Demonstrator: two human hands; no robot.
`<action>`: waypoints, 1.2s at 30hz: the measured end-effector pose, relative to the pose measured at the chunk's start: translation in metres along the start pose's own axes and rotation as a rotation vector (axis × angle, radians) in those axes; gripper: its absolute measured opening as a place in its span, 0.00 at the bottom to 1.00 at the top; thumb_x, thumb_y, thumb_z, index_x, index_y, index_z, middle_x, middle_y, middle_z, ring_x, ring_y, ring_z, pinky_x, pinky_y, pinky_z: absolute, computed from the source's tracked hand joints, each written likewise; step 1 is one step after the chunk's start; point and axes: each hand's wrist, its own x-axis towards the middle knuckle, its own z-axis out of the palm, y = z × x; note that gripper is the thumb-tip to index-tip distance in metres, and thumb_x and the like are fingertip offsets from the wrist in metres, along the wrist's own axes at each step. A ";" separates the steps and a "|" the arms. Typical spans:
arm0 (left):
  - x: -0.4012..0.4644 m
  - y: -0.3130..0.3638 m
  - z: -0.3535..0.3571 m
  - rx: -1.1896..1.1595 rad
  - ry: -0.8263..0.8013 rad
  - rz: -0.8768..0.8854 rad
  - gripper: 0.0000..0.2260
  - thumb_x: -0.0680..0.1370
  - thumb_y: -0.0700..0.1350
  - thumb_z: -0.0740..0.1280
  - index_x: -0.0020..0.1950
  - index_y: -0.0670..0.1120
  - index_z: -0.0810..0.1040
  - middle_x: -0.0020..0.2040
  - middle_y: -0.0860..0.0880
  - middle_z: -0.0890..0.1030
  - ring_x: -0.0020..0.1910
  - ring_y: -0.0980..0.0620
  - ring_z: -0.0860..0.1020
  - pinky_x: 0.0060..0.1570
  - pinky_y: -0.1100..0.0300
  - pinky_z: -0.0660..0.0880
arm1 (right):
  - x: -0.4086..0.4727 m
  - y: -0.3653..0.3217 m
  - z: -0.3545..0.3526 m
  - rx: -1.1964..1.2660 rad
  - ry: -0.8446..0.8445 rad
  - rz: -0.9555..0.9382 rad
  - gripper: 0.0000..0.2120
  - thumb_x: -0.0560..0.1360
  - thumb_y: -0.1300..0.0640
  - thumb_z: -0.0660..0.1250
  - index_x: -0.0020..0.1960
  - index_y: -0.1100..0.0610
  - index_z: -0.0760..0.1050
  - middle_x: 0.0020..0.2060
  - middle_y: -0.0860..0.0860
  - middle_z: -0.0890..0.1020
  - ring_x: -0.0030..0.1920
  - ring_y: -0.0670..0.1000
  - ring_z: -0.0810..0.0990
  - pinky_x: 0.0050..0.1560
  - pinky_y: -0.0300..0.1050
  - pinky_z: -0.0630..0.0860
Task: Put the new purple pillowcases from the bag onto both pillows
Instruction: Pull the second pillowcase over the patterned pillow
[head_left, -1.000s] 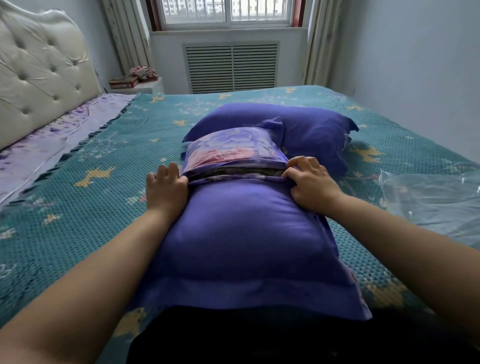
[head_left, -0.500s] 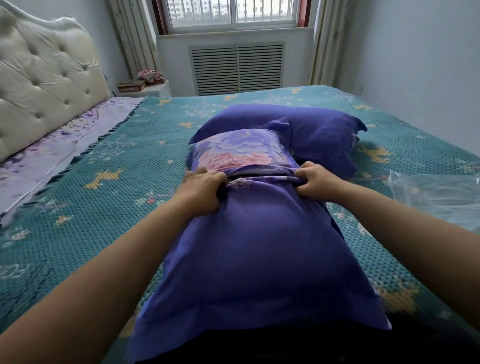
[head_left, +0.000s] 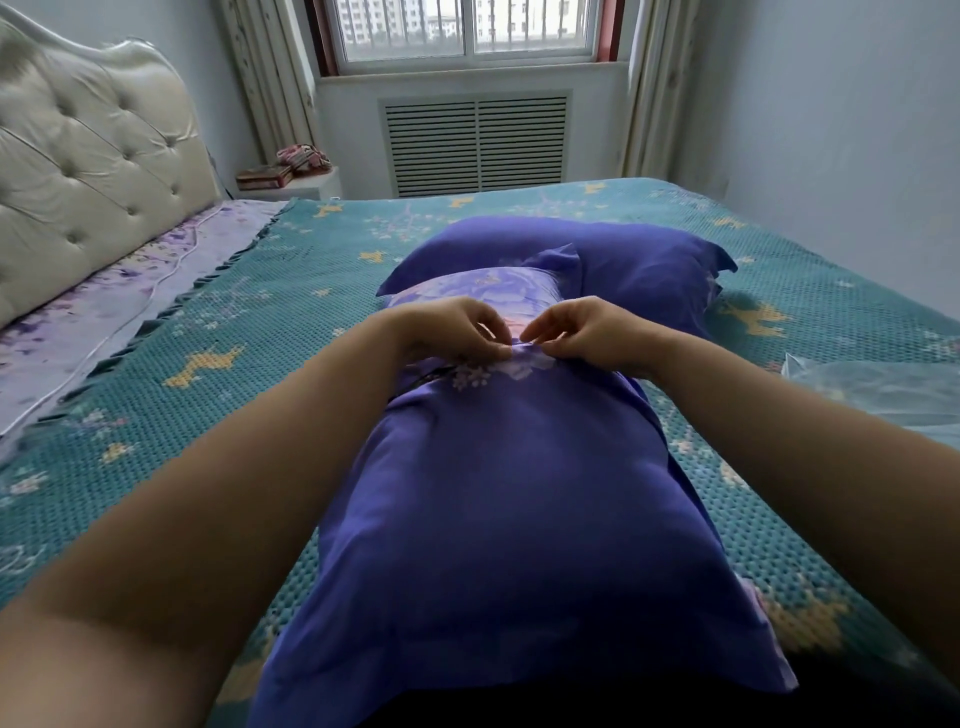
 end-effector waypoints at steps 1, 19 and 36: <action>0.000 0.001 -0.001 0.089 -0.024 0.005 0.05 0.73 0.50 0.72 0.47 0.53 0.79 0.43 0.51 0.81 0.42 0.55 0.76 0.50 0.59 0.73 | 0.000 -0.002 0.000 -0.078 -0.013 -0.012 0.13 0.72 0.68 0.68 0.48 0.52 0.81 0.42 0.50 0.82 0.42 0.45 0.76 0.53 0.42 0.74; -0.006 -0.013 0.001 0.666 -0.224 -0.109 0.08 0.77 0.49 0.65 0.41 0.47 0.77 0.39 0.45 0.78 0.38 0.50 0.69 0.37 0.60 0.65 | 0.006 -0.005 0.000 -0.651 -0.067 -0.019 0.14 0.75 0.48 0.67 0.36 0.55 0.74 0.33 0.52 0.77 0.40 0.55 0.74 0.44 0.47 0.72; -0.040 -0.073 0.024 0.987 0.445 -0.339 0.16 0.74 0.46 0.62 0.60 0.45 0.77 0.59 0.44 0.73 0.60 0.42 0.70 0.56 0.51 0.68 | -0.018 0.043 0.018 -1.214 0.400 0.212 0.11 0.78 0.57 0.55 0.58 0.56 0.73 0.48 0.58 0.83 0.52 0.58 0.79 0.55 0.50 0.66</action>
